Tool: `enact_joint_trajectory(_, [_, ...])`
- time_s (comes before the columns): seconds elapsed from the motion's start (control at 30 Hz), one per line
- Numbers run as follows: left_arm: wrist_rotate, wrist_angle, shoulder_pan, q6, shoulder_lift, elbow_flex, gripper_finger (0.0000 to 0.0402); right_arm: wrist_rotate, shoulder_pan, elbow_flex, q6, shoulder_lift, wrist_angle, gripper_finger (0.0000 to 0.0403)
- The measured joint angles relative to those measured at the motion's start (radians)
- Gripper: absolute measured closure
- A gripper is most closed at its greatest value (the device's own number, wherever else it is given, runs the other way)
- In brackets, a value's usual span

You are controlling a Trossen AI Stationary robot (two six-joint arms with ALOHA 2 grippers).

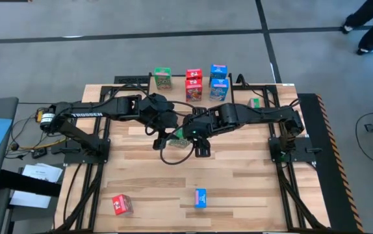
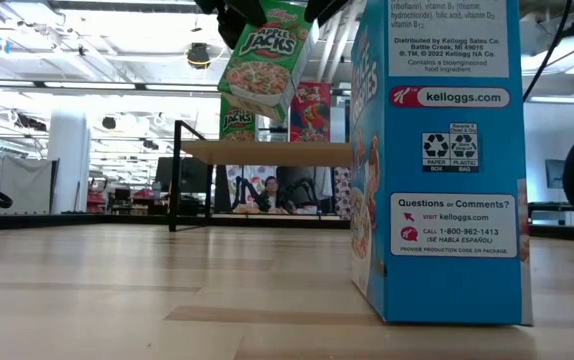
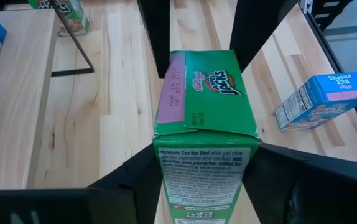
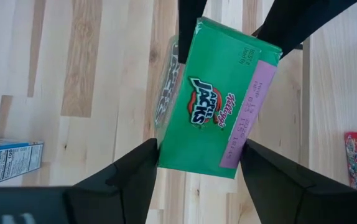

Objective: Stack cereal on shelf
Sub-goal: Put the bottom green cereal box on the shelf aligned with the other green cereal box

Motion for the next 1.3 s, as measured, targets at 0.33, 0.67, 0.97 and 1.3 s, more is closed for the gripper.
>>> enact_joint_trajectory(0.33, [-0.002, -0.041, 0.0, -0.003, -0.028, 0.0, 0.0222, 0.002, 0.002, 0.0, 0.0, 0.0, -0.048, 0.0152])
enact_joint_trajectory(0.67, [-0.074, -0.113, 0.003, 0.02, -0.13, 0.0, 0.0221, 0.002, 0.002, 0.026, 0.008, -0.034, -0.092, 0.0152])
enact_joint_trajectory(0.97, [-0.098, -0.128, 0.063, 0.057, -0.258, -0.015, 0.0221, 0.002, 0.008, 0.189, 0.006, -0.09, -0.126, 0.0152])
enact_joint_trajectory(1.3, [-0.085, 0.146, 0.235, 0.108, -0.407, -0.257, 0.0221, 0.002, 0.008, 0.212, 0.0, -0.23, -0.13, 0.0152])
